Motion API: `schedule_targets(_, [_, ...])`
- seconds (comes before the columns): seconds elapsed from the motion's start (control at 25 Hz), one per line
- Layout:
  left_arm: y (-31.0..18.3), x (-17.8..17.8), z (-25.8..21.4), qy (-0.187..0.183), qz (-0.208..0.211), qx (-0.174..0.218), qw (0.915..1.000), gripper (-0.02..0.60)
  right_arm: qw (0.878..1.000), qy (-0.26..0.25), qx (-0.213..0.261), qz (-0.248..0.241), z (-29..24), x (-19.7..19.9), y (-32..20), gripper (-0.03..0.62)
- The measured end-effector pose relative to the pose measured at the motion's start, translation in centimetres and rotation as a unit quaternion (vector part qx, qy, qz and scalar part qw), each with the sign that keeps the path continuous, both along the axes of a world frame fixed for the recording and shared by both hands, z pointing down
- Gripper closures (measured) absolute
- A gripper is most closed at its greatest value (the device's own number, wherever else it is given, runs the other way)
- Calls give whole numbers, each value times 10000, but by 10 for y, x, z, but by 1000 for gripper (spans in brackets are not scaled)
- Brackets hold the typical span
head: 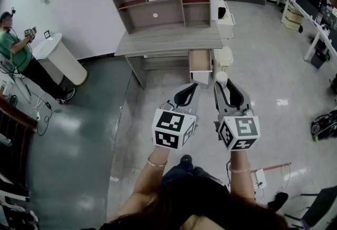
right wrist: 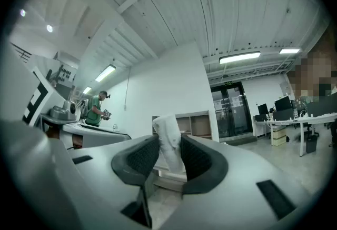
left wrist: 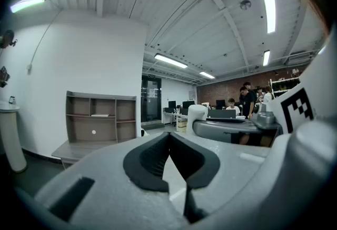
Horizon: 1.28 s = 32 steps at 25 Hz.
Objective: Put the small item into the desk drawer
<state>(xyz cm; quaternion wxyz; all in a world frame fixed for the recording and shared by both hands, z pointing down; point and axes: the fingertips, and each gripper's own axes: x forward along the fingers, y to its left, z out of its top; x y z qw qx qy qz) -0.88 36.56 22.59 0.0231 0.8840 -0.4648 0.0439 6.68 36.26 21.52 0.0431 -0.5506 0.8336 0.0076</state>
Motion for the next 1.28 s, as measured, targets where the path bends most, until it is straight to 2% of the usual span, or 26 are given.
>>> schedule_targets(0.24, [-21,-16,5,23,28,-9,10000,566,10000,-5,74,21,2,-18,-19,467])
schedule_targets(0.68, [-78,-56,13,30,106,-47,9999,566,9982,536,38,251,9,-55,-72,467])
schedule_targets(0.96, [-109,-70,22,-27,275,-89,9996,566,9979,584,-27,283,15,-75,-102,467])
schedule_targets(1.28, [-138,-75,23,-24,442,-148,9989,566,9965,684,-45,473,13,-79,-129,467])
